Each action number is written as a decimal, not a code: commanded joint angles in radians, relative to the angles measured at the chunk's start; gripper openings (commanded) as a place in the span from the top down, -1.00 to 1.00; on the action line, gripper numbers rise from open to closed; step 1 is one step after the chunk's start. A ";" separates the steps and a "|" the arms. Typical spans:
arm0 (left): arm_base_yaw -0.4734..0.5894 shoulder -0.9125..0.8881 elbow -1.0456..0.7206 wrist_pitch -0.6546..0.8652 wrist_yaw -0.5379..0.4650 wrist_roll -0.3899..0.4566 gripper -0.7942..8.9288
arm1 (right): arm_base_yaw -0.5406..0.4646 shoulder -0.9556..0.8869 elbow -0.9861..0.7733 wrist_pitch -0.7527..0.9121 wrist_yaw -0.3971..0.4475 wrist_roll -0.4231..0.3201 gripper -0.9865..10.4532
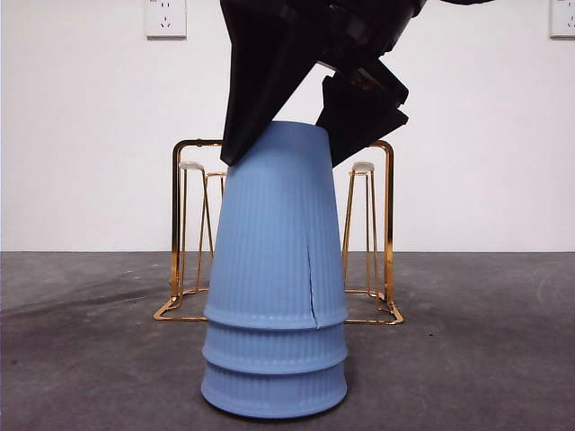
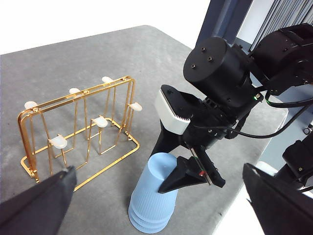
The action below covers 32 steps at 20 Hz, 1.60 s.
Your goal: Pick the top cup and place it on cupholder, pick up the mid cup and place it on cupholder, last pick the bottom cup and place it on cupholder.
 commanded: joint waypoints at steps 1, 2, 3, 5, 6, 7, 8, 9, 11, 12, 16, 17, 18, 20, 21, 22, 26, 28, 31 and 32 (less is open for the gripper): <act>-0.004 0.004 0.021 0.008 0.005 0.006 -0.32 | 0.011 0.010 0.027 0.003 -0.012 0.005 0.37; -0.004 0.004 0.021 0.008 0.005 0.006 -0.32 | 0.011 0.006 0.037 0.000 -0.012 0.005 0.37; -0.004 0.004 0.021 0.008 0.005 0.006 -0.32 | 0.011 0.002 0.051 -0.013 -0.012 0.007 0.37; -0.004 0.004 0.021 0.008 0.005 0.006 -0.32 | 0.012 0.000 0.090 -0.045 -0.012 0.007 0.37; -0.004 0.004 0.021 0.009 0.005 0.006 -0.32 | 0.012 0.000 0.111 -0.071 -0.012 0.007 0.37; -0.004 0.004 0.021 0.008 0.005 0.006 -0.32 | 0.012 0.000 0.138 -0.101 -0.012 0.006 0.37; -0.004 0.004 0.021 0.009 0.005 0.006 -0.32 | 0.013 0.000 0.160 -0.122 -0.012 0.006 0.37; -0.004 0.004 0.021 0.009 0.005 0.006 -0.32 | 0.015 0.000 0.188 -0.148 -0.012 0.007 0.37; -0.004 0.004 0.021 0.008 0.005 0.006 -0.32 | 0.015 0.000 0.251 -0.202 -0.012 0.007 0.37; -0.004 0.004 0.021 0.009 0.005 0.006 -0.32 | 0.015 0.000 0.282 -0.228 -0.011 0.007 0.37; -0.004 0.004 0.021 0.008 0.005 0.006 -0.32 | 0.014 0.000 0.416 -0.337 0.009 0.005 0.37; -0.004 0.004 0.021 0.009 0.005 0.006 -0.32 | 0.010 0.000 0.451 -0.361 0.043 0.004 0.37; -0.004 0.004 0.021 0.008 0.005 0.006 -0.32 | 0.008 0.000 0.475 -0.377 0.082 0.003 0.37; -0.004 0.004 0.021 0.009 0.005 0.006 -0.32 | -0.009 0.000 0.513 -0.393 0.155 0.003 0.37; -0.004 0.004 0.021 0.009 0.005 0.006 -0.32 | -0.027 0.000 0.522 -0.393 0.177 -0.001 0.37; -0.004 0.004 0.021 0.009 0.005 0.006 -0.32 | -0.046 -0.001 0.523 -0.391 0.188 -0.009 0.37; -0.004 0.004 0.021 0.009 0.005 0.006 -0.32 | -0.146 0.000 0.521 -0.394 0.197 -0.080 0.37; -0.004 0.004 0.021 0.009 0.005 0.006 -0.32 | -0.188 0.000 0.521 -0.377 0.197 -0.110 0.37; -0.004 0.004 0.021 0.010 0.005 0.006 -0.32 | -0.235 0.010 0.520 -0.349 0.170 -0.132 0.37; -0.004 0.004 0.021 0.010 0.005 0.006 -0.32 | -0.245 0.017 0.520 -0.338 0.150 -0.134 0.37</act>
